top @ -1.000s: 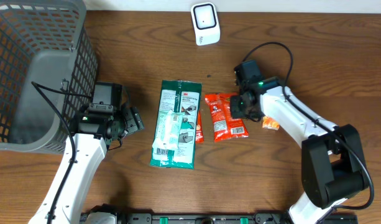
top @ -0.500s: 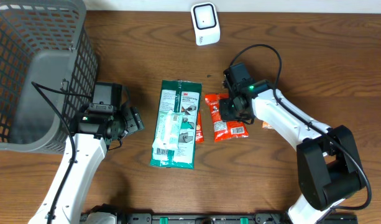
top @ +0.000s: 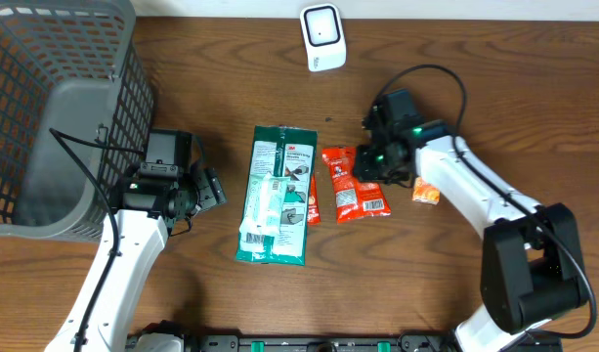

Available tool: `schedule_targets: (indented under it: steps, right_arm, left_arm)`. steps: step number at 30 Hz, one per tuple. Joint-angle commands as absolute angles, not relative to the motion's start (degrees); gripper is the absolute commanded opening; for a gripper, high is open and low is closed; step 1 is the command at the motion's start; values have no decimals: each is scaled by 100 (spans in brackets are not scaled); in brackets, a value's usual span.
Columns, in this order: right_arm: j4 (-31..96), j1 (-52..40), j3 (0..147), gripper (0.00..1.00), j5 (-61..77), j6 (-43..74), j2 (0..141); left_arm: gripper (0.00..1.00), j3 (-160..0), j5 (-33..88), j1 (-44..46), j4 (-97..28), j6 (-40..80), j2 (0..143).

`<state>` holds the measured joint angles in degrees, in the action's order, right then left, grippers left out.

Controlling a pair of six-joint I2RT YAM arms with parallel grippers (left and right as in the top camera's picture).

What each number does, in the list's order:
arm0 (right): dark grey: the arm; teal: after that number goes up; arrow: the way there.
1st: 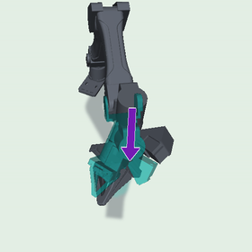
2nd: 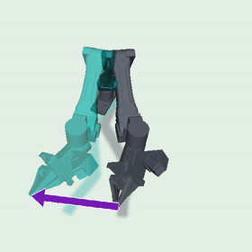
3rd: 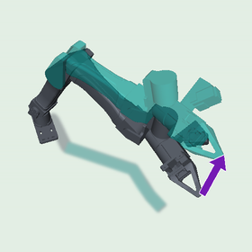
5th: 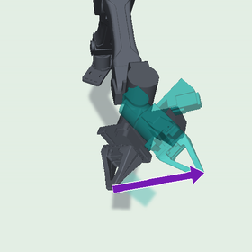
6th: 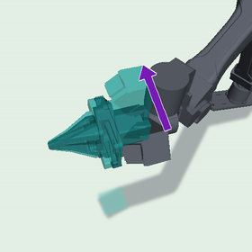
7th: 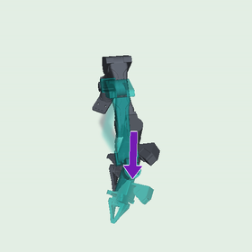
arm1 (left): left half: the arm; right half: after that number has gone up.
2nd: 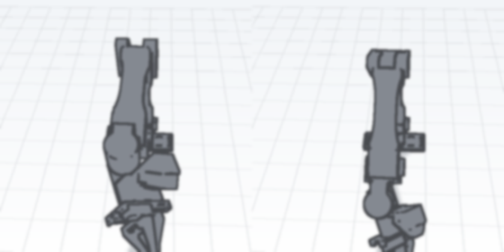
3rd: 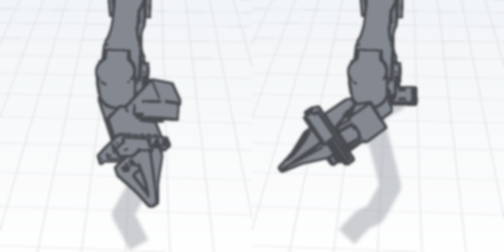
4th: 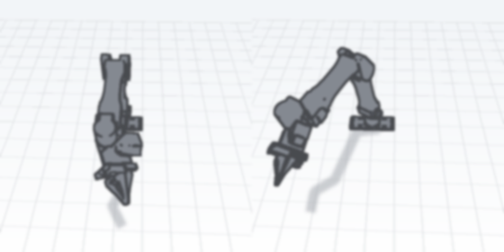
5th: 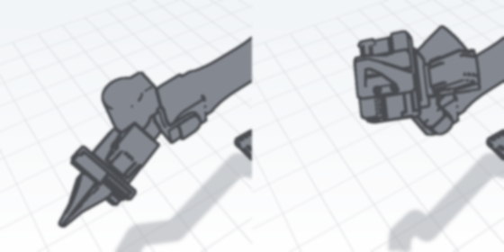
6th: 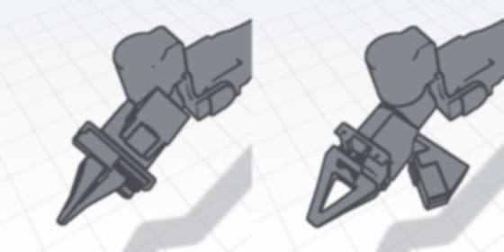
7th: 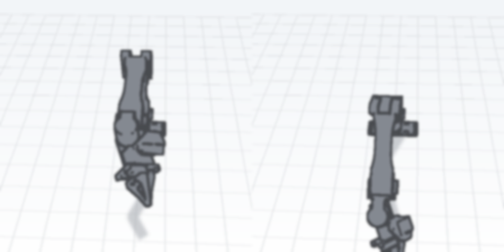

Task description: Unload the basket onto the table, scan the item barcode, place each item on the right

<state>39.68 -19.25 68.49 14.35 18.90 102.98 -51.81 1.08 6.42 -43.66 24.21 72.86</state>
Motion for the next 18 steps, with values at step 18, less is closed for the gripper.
schedule_targets:
  steps: [18]
  right_arm:
    - [3529,-1973,5817,14,847,2016,10171]
  left_arm:
    - [82,-5236,21,617,-4386,2434,7297]
